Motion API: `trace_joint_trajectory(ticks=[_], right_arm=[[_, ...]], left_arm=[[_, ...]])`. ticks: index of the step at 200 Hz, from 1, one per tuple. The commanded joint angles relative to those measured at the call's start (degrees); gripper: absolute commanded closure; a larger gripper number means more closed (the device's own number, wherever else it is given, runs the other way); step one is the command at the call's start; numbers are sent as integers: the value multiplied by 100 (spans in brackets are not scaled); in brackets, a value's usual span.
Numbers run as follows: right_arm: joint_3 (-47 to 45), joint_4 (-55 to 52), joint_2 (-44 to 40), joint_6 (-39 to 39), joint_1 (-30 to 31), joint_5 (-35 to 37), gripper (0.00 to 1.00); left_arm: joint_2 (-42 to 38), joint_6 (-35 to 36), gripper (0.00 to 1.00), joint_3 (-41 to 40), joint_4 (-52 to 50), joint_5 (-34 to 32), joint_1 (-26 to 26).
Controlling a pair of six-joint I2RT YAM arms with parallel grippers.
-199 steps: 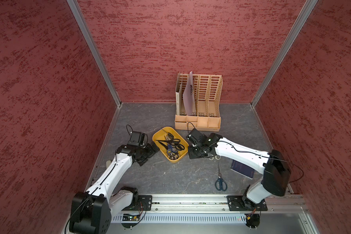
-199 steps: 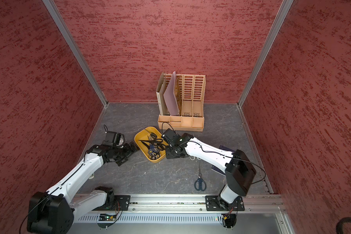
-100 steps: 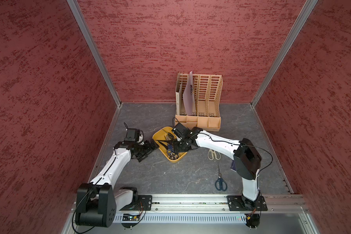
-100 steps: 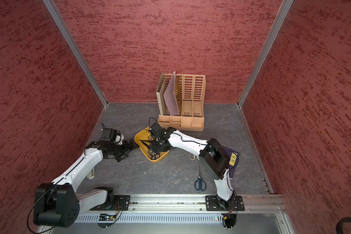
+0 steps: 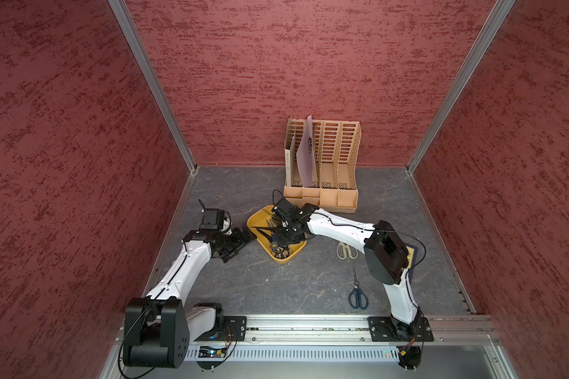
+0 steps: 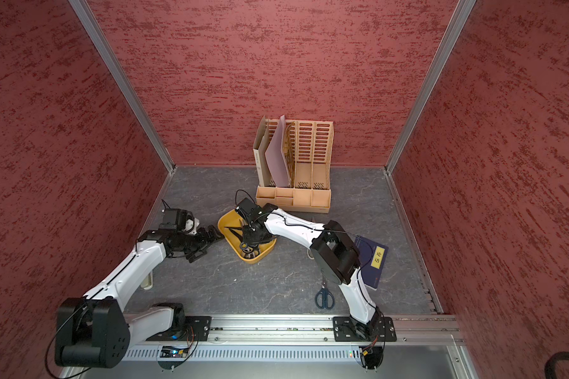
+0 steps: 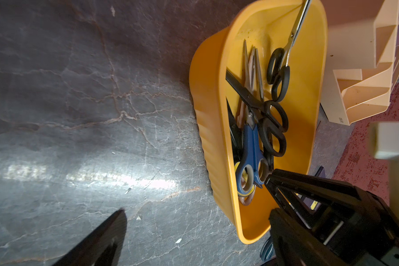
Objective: Take the scissors out of the storage box
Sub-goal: Pick up the scissors from the storage box.
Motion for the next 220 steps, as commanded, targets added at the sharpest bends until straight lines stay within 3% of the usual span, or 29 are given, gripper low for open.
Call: trace_joint_trajectory(ticks=[1, 168, 220], right_arm=[[161, -221, 125, -78, 28, 255, 71], [271, 184, 545, 4, -4, -442, 62], [36, 615, 550, 245, -25, -755, 75]], left_arm=[[26, 96, 0, -19, 73, 51, 44], [186, 231, 0, 252, -28, 50, 166], [186, 301, 0, 272, -78, 77, 258]])
